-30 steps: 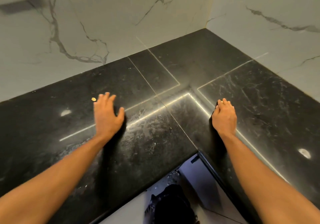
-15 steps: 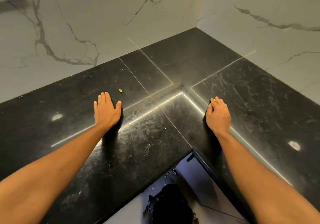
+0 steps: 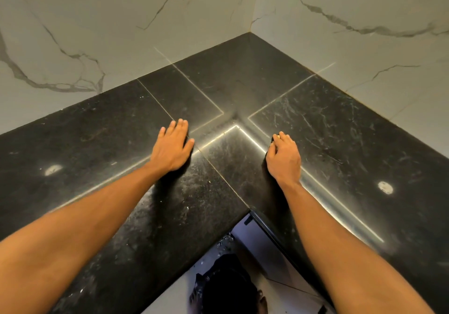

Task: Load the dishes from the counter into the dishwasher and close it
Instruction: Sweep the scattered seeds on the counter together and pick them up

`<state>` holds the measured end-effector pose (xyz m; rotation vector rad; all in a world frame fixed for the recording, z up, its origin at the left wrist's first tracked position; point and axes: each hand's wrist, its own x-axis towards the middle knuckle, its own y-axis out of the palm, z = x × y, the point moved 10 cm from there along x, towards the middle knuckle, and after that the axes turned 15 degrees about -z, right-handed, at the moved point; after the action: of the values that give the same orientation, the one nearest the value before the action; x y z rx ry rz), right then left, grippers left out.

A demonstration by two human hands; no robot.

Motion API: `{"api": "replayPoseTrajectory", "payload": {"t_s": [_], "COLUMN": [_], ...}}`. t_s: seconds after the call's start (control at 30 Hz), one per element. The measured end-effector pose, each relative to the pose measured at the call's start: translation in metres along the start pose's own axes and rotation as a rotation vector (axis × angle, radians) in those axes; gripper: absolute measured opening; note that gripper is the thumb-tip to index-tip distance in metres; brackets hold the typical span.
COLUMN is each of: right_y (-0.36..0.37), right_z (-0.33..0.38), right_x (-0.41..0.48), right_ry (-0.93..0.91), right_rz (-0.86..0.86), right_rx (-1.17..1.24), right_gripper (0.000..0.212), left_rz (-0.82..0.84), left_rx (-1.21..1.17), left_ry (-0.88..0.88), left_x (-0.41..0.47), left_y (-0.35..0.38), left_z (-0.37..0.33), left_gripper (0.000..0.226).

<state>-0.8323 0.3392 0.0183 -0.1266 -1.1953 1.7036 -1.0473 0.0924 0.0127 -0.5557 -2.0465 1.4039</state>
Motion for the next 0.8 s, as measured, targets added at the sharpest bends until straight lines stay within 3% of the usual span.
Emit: {"api": "replayPoseTrajectory", "payload": {"t_s": [0.13,0.3,0.4,0.57,0.67,0.8], "right_y": [0.002,-0.012,-0.030,-0.042,-0.037,-0.039], "right_z": [-0.003,-0.002,-0.020,-0.026,-0.020,-0.015], "right_x": [0.002,-0.001,0.002,0.000,-0.001,-0.006], "right_ry": [0.015,0.072,0.292,0.386,0.275,0.041], "right_rz": [0.002,-0.054,-0.133,-0.209,-0.141,-0.052], "right_rx": [0.019,0.135,0.346,0.385,0.259,-0.151], "right_gripper": [0.036,0.030,0.033,0.036,0.052,0.080], "left_rz": [0.058,0.114,0.100,0.125,0.081,-0.049], "left_rx": [-0.051,-0.056,-0.079,-0.205,-0.464,-0.695], "left_ry": [0.184,0.268,0.274,0.337,0.132,-0.229], "left_x": [-0.016,-0.031,-0.032,-0.027,-0.021,-0.021], "left_y": [0.025,0.055,0.061,0.058,0.047,0.038], "left_z": [-0.089,-0.182,-0.213,-0.229,-0.215,-0.184], "left_gripper": [0.070,0.069,0.064,0.070,0.078,0.077]}}
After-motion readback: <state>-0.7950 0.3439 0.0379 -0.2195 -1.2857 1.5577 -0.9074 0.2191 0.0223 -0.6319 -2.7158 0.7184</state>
